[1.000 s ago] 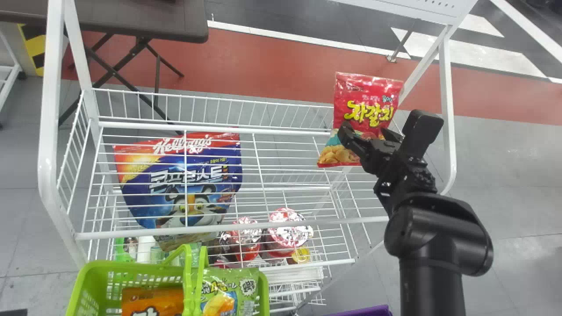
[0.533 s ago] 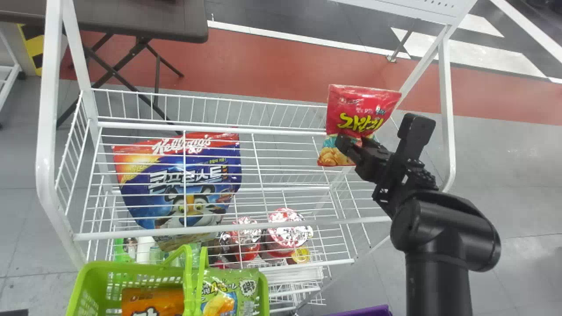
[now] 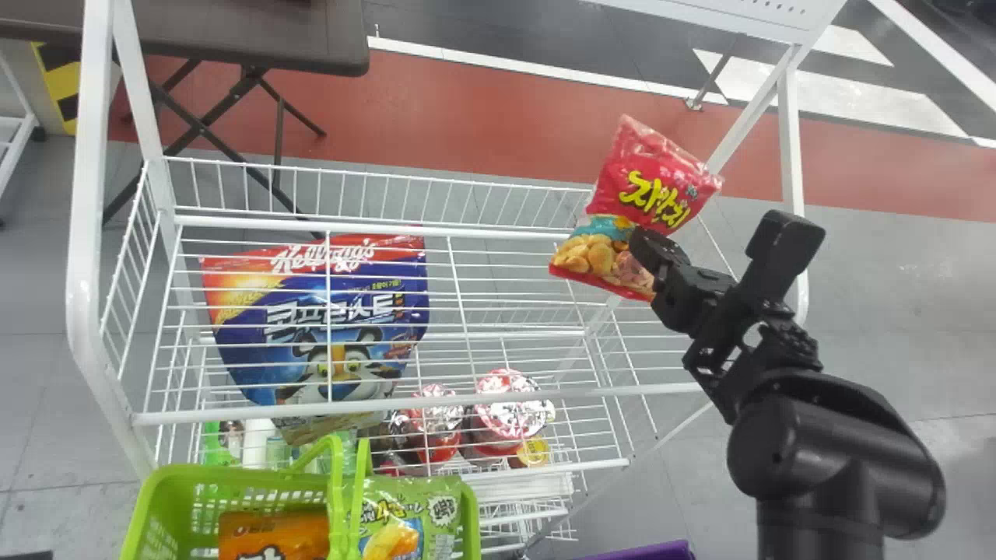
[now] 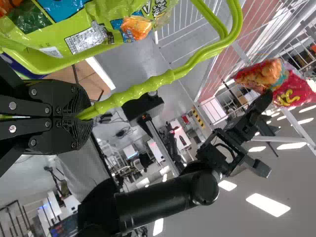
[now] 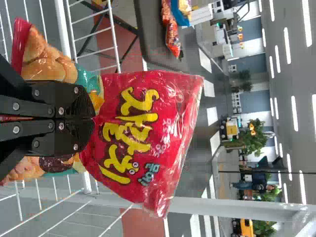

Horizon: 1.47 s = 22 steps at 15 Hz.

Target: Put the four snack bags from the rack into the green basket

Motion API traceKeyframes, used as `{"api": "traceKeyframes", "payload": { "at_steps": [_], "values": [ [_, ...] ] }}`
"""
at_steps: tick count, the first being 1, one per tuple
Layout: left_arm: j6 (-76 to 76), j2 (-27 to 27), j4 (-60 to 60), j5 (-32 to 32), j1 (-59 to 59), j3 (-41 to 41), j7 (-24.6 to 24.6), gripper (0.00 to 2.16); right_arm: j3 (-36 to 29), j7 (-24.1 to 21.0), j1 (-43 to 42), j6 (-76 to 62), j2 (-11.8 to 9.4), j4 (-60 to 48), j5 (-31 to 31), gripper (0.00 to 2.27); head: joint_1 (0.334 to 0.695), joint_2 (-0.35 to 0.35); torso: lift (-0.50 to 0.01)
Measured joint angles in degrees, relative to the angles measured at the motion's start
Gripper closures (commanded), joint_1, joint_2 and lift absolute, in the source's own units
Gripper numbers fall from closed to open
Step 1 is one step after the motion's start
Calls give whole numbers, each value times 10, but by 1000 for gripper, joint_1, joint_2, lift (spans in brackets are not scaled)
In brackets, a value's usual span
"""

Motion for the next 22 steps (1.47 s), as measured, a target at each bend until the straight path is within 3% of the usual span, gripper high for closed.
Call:
{"api": "traceKeyframes", "payload": {
  "at_steps": [5, 10, 14, 22],
  "values": [
    [0, 0, -2, -1, 2, 1, 0, 1841, -17, 6, 106, 115, 5, -182, -97, 2229, 695, -350, -7],
    [0, -1, -4, -1, 2, 5, 1, 1841, -37, 71, 219, 299, 29, -326, -146, 2229, 695, -350, -7],
    [0, -3, -4, -2, 1, 3, 4, 1841, -9, 107, 291, 316, 31, -346, -134, 2229, 695, -350, -7],
    [-2, -3, -2, 0, -1, 0, 6, 1841, 116, 112, 335, 449, 20, -293, -109, 2240, 695, -350, -7]
  ]
}}
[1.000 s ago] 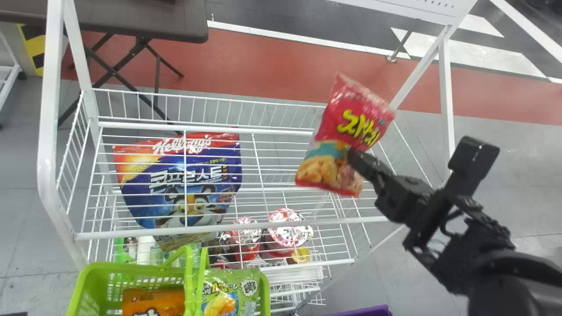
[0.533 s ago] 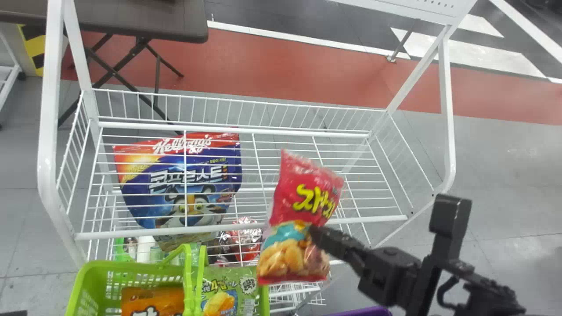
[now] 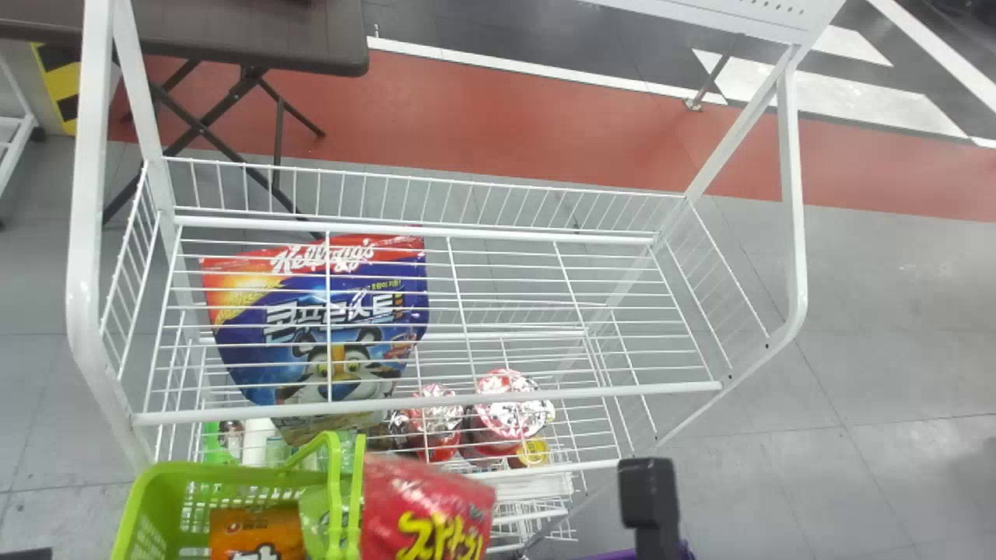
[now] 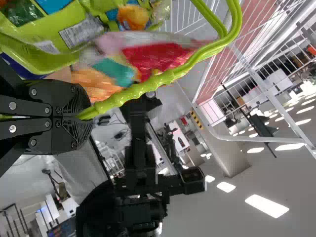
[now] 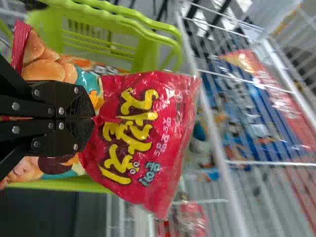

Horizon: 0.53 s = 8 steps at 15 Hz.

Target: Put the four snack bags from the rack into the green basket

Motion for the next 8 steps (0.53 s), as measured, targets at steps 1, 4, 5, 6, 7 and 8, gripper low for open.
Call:
{"api": "traceKeyframes", "payload": {
  "at_steps": [1, 4, 5, 6, 7, 8],
  "values": [
    [0, 0, 0, 0, 0, -1, 0, 1841, 16, -1, 1, 6, -3, 3, 6, 2236, 695, -350, -7],
    [0, 0, -1, 0, 0, -2, 0, 1841, 45, -3, 2, 13, -7, 3, 13, 2236, 695, -350, -7],
    [0, 0, -2, 0, 1, -3, 0, 1841, 53, -11, 2, 3, -8, 3, 14, 2236, 695, -350, -7],
    [0, 0, -2, 0, 1, -3, -1, 1841, 62, -22, 2, -16, -8, 3, 16, 2240, 695, -350, -7],
    [1, 0, -3, -1, 2, -4, -1, 1841, 72, -39, 2, -48, -8, 5, 20, 2240, 695, -348, -7],
    [1, 0, -4, -2, 2, -6, -1, 1841, 80, -52, 2, -78, -8, 8, 22, 2236, 695, -337, -7]
  ]
}}
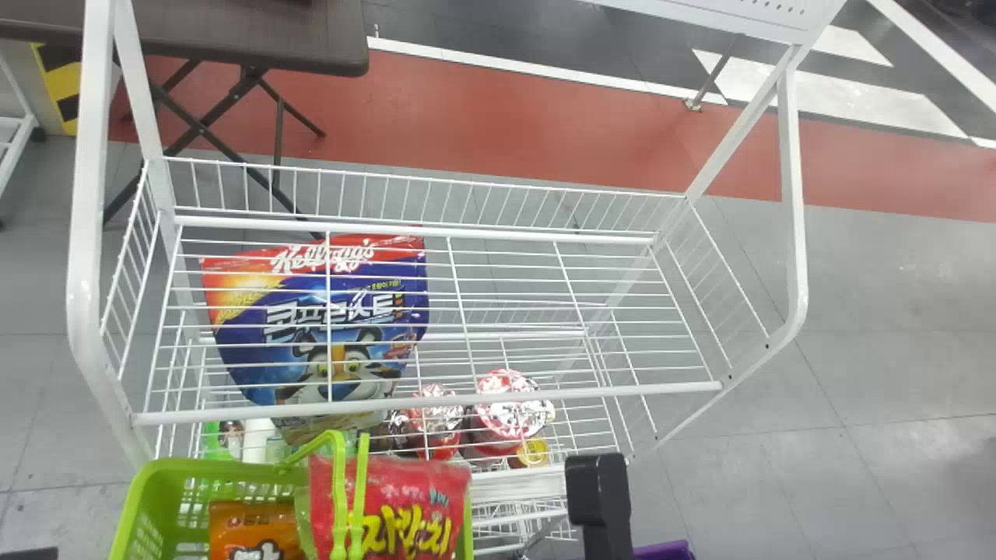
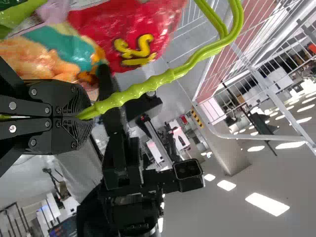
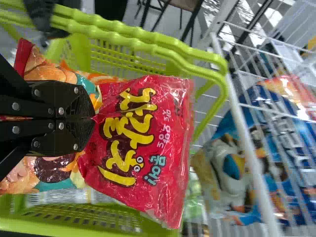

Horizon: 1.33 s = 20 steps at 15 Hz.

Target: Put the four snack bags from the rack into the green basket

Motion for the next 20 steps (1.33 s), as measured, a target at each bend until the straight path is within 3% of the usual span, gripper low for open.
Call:
{"api": "traceKeyframes", "payload": {
  "at_steps": [3, 8, 9, 10, 11, 12, 13, 20],
  "values": [
    [0, 0, -3, -2, 3, -3, 1, 1841, 22, -15, -4, -65, -1, 12, 4, 2240, 695, -288, -7],
    [-1, 0, -3, -3, 4, -5, 4, 1841, 90, -11, 11, -74, -26, 16, 5, 2233, 695, -169, -7],
    [-1, 1, -3, -3, 4, -5, 3, 1841, 97, -13, 14, -73, -30, 16, 8, 2057, 695, -142, -7],
    [-1, 1, -3, -3, 4, -5, 3, 1841, 101, -13, 15, -73, -33, 16, 11, 1733, 695, -138, -7],
    [-1, 2, -3, -2, 4, -5, 3, 1841, 102, -13, 16, -73, -34, 16, 14, 1261, 695, -139, -7],
    [-1, 3, -3, -2, 4, -5, 3, 1841, 99, -13, 17, -73, -35, 17, 15, 350, 695, -144, -7],
    [-1, 3, -3, -2, 4, -5, 3, 1841, 95, -13, 19, -74, -36, 17, 16, -1, 695, -166, -7],
    [-1, 1, -3, -2, 4, -4, 3, 1841, 41, -14, 30, -83, -40, 1, 12, 70, 695, -304, -7]
  ]
}}
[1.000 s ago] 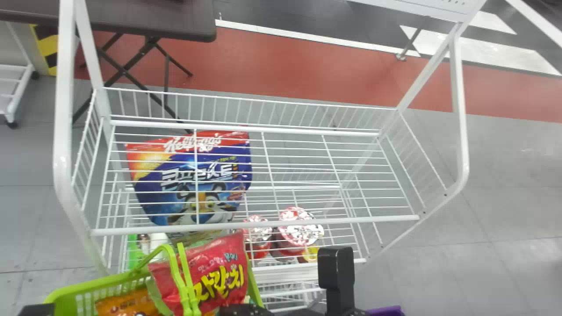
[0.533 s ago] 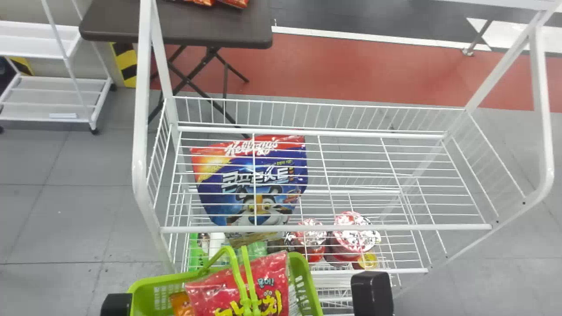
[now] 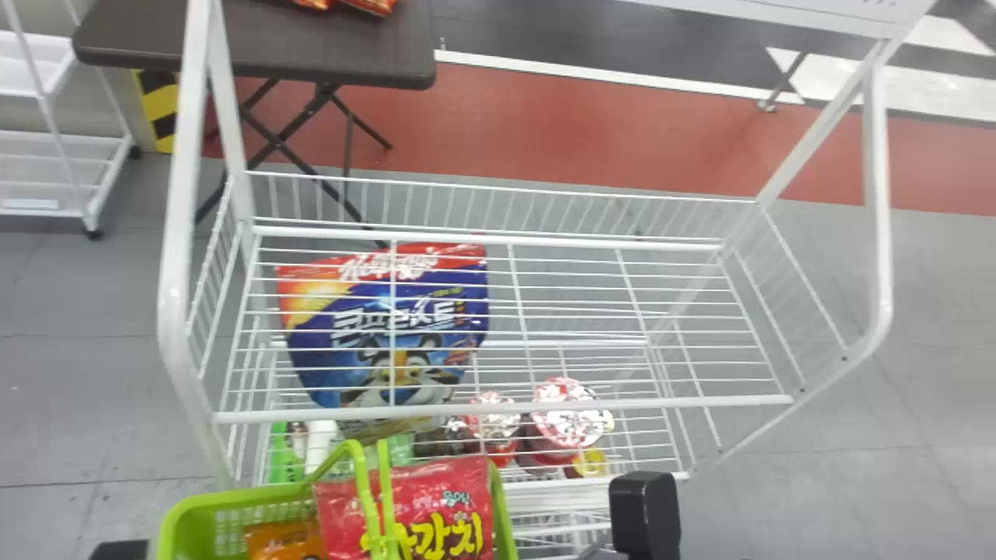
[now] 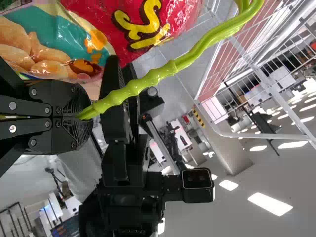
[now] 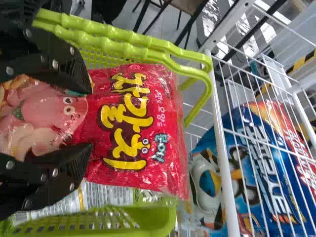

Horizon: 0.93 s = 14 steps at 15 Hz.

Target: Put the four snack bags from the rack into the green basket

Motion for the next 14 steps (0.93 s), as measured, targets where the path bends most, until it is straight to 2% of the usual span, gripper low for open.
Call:
{"api": "traceKeyframes", "payload": {
  "at_steps": [3, 6, 8, 11, 14],
  "values": [
    [0, 0, 0, -1, 0, 1, 2, 1841, -23, 0, 0, -4, 2, -5, -7, 73, 695, -348, -7],
    [0, 0, 1, -1, -1, 0, 4, 1841, -43, -6, 0, -41, 5, -12, -6, 76, 695, -350, -7],
    [1, 0, 1, -1, -3, -1, 4, 1841, -49, -14, 1, -169, 6, -7, 16, 76, 695, -350, -7],
    [2, 0, 3, -4, -4, -5, 4, 1841, -47, -28, 1, -463, 9, 29, 60, 76, 695, -350, -7],
    [2, 1, 5, -4, -4, -6, 3, 1841, -38, -54, 3, -616, 15, 57, 79, 76, 695, -350, -7]
  ]
}}
